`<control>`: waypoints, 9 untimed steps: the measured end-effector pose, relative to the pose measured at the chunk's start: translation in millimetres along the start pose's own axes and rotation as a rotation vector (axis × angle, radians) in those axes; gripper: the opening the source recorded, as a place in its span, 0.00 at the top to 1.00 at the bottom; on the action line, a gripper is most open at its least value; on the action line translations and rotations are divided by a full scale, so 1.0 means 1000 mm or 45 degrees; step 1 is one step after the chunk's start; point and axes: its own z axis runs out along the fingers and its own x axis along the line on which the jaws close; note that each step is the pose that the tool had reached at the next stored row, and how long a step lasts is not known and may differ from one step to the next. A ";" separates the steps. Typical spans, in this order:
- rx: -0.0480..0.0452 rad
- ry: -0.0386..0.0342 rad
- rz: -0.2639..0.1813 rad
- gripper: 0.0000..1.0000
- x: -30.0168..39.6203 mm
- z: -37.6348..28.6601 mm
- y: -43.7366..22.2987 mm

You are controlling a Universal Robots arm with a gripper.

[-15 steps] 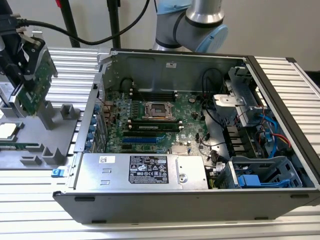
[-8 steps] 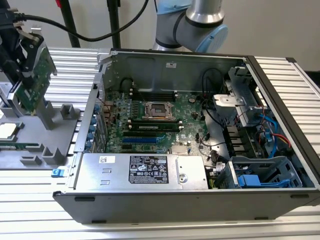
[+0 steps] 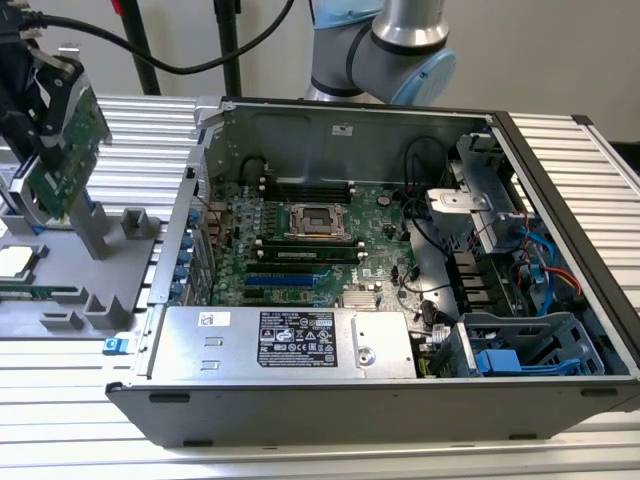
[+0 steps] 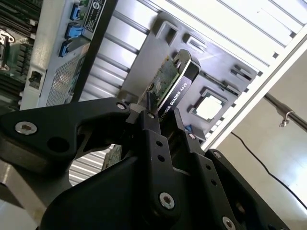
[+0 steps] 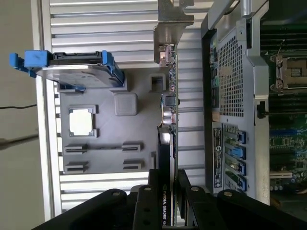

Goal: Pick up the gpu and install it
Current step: 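Pick up the gpu and move the gpu toward the slot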

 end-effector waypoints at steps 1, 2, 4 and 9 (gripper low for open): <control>0.000 0.0000 0.000 1.00 0.0000 -0.0010 0.0000; 0.000 0.0000 0.000 1.00 0.0000 -0.0020 0.0001; 0.000 0.0000 0.000 1.00 0.0000 -0.0041 0.0001; 0.000 0.0001 0.000 1.00 -0.0002 -0.0089 0.0003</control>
